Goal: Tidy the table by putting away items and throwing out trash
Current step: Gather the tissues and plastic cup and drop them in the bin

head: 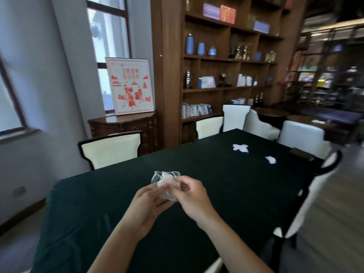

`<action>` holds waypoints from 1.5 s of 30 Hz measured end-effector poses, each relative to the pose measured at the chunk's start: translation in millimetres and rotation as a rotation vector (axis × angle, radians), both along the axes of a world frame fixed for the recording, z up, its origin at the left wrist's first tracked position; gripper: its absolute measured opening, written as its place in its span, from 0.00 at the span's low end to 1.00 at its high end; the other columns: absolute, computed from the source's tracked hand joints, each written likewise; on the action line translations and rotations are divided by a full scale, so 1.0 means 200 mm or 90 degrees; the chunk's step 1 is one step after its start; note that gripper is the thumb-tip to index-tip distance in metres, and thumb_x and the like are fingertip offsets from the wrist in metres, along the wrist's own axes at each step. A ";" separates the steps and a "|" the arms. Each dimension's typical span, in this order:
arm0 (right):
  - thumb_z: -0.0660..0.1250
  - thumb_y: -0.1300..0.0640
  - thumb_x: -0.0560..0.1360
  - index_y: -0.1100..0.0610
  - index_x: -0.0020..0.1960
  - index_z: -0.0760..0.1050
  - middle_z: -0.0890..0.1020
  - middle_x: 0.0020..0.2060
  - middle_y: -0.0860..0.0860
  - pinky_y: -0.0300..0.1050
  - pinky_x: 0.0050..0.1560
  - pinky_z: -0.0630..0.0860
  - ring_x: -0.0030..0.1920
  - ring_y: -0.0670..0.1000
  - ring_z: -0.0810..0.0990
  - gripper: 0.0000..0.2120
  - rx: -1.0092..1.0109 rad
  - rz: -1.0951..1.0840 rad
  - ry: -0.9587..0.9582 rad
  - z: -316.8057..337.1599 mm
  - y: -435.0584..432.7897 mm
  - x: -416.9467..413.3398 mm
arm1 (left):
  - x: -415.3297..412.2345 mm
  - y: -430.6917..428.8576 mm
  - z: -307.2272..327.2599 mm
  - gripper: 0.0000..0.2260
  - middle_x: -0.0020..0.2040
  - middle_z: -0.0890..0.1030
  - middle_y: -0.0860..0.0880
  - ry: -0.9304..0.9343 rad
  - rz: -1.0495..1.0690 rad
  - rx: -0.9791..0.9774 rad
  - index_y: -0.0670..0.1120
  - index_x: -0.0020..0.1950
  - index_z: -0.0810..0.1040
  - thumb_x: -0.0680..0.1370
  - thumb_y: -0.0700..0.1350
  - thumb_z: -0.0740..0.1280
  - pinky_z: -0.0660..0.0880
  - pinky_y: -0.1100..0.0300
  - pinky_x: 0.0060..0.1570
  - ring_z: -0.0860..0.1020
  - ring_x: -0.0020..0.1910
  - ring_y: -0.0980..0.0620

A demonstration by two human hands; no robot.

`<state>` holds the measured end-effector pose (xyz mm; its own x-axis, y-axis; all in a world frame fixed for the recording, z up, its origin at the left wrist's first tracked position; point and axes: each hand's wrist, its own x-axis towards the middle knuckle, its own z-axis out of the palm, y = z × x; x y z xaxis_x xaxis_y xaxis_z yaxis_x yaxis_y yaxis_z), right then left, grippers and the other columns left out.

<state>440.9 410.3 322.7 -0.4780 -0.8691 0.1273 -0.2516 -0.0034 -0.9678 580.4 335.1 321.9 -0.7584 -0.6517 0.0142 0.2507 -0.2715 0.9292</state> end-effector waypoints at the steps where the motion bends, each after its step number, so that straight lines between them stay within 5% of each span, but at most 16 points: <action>1: 0.70 0.47 0.74 0.46 0.58 0.83 0.88 0.49 0.43 0.44 0.55 0.83 0.50 0.41 0.86 0.13 -0.007 -0.020 0.019 0.01 0.10 -0.03 | -0.05 0.08 0.01 0.12 0.61 0.87 0.40 -0.012 -0.018 -0.021 0.42 0.60 0.87 0.83 0.41 0.65 0.83 0.57 0.57 0.86 0.61 0.45; 5: 0.71 0.52 0.74 0.46 0.54 0.84 0.88 0.47 0.42 0.46 0.55 0.84 0.49 0.41 0.86 0.10 -0.026 -0.105 0.026 0.03 0.48 -0.20 | -0.25 0.37 0.02 0.11 0.60 0.88 0.43 -0.027 -0.054 -0.100 0.44 0.58 0.88 0.81 0.43 0.66 0.80 0.54 0.61 0.85 0.61 0.46; 11: 0.76 0.57 0.71 0.42 0.46 0.86 0.89 0.44 0.46 0.47 0.53 0.84 0.48 0.46 0.88 0.10 -0.068 -0.188 -0.006 0.07 0.97 -0.53 | -0.61 0.73 0.05 0.10 0.57 0.89 0.43 -0.012 -0.105 -0.151 0.46 0.56 0.88 0.82 0.39 0.68 0.84 0.60 0.54 0.87 0.58 0.46; 20: 0.77 0.57 0.73 0.52 0.54 0.85 0.89 0.46 0.51 0.39 0.49 0.85 0.49 0.48 0.89 0.10 -0.114 -0.277 -0.111 0.01 1.64 -1.23 | -1.41 1.26 -0.02 0.09 0.58 0.88 0.39 0.006 -0.167 -0.093 0.41 0.57 0.87 0.81 0.41 0.70 0.83 0.53 0.60 0.86 0.60 0.42; 27: 0.77 0.59 0.73 0.55 0.55 0.84 0.90 0.46 0.52 0.43 0.50 0.85 0.48 0.51 0.89 0.11 -0.101 -0.323 -0.141 -0.12 2.05 -1.74 | -1.96 1.65 -0.15 0.09 0.56 0.89 0.39 -0.012 -0.201 -0.068 0.43 0.57 0.88 0.81 0.43 0.71 0.84 0.56 0.56 0.87 0.57 0.42; 40: 0.73 0.61 0.76 0.55 0.52 0.85 0.90 0.44 0.51 0.43 0.48 0.86 0.46 0.51 0.88 0.05 -0.077 -0.449 -0.227 -0.36 2.23 -2.61 | -2.85 1.68 -0.38 0.08 0.56 0.88 0.38 -0.067 -0.168 0.014 0.38 0.55 0.87 0.80 0.40 0.71 0.84 0.53 0.56 0.87 0.58 0.40; 45: 0.72 0.61 0.77 0.53 0.50 0.84 0.90 0.43 0.50 0.41 0.45 0.84 0.45 0.50 0.88 0.05 -0.041 -0.470 -0.213 -0.40 2.09 -3.08 | -3.31 1.52 -0.46 0.08 0.58 0.84 0.30 -0.085 -0.147 0.017 0.36 0.52 0.87 0.80 0.40 0.72 0.84 0.51 0.57 0.85 0.58 0.35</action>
<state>-174.4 827.8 242.0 -0.9468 -0.3105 -0.0849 0.0919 -0.0080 -0.9957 -82.2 638.3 229.7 -0.8808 -0.4603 -0.1107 0.0550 -0.3317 0.9418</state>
